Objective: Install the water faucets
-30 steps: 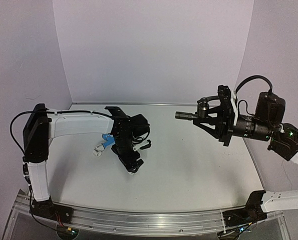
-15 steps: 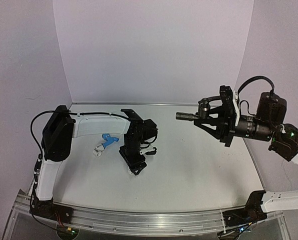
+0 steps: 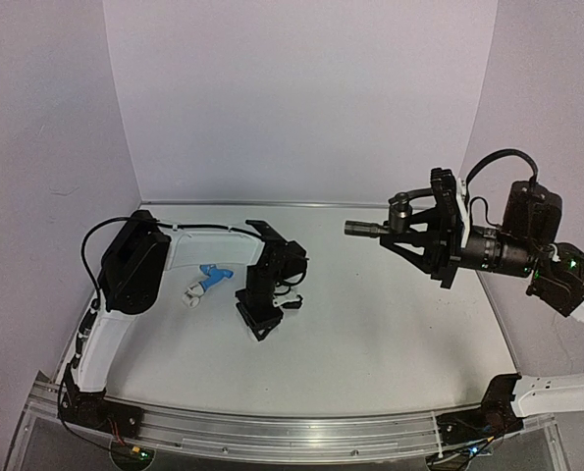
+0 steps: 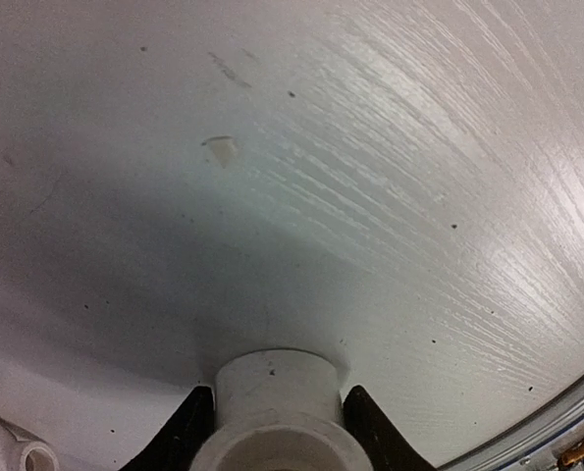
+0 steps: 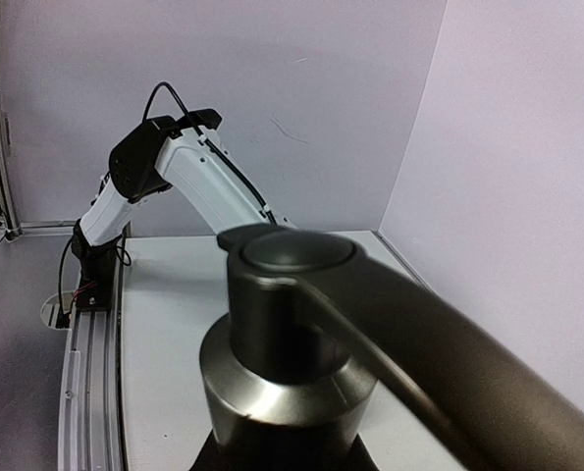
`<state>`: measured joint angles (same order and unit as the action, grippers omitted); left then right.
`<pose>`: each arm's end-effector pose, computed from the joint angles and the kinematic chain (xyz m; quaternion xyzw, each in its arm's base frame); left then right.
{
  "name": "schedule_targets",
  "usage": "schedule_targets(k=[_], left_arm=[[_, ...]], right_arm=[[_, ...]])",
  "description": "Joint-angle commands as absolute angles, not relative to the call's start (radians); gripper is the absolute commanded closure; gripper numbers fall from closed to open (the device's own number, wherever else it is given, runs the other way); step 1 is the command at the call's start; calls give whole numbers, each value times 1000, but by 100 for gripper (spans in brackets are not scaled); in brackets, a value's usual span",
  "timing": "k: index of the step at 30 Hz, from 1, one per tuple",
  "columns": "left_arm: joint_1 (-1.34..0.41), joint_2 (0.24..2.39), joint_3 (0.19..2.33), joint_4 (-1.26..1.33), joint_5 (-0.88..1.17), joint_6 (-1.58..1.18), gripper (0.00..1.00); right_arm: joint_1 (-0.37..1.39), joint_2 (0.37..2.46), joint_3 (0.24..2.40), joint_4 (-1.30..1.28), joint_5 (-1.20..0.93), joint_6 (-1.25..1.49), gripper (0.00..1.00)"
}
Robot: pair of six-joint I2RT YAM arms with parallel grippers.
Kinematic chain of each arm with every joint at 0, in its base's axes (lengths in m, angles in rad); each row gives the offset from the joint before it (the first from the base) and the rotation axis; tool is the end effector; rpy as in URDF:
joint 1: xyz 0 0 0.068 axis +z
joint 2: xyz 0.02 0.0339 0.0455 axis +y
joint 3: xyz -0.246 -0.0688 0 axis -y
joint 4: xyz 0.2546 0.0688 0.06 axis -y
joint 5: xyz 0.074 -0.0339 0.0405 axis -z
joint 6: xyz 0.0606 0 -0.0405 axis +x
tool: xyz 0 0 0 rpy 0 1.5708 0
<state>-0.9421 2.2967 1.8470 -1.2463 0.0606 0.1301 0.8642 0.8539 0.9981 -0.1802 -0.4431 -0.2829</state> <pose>0.2451 -0.3434 0.1074 -0.5079 -0.8586 0.0031 0.0694 0.1298 0.1921 0.3903 -0.5091 0.5070 0.3456 0.6036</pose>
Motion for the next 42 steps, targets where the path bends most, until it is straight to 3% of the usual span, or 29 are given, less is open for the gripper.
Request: schedule_targets(k=[1,9,16,21,31,37,42], left_arm=[[-939,2272,1881,-1263,70,121,72],[-923,1939,1797,-1085,200,52,98],[-856,1526,1554,-617,413,-134,100],[-832,1375,1438,-360,655,-294,100],[-823,1366,1339,170,1082,-707,100],[-821,1397,1256,487,1146,-957,100],[-821,1403,1259,495,1144,-984,100]], right_arm=[[860,838,1014,-112,-461,-281,100],[860,853,1051,-112,-447,-343,100],[861,887,1108,-105,-455,-494,100],[861,897,1127,-72,-490,-666,100],[865,921,1125,-9,-626,-1040,100],[917,956,1137,-8,-593,-1213,100],[986,965,1130,43,-516,-1292,100]])
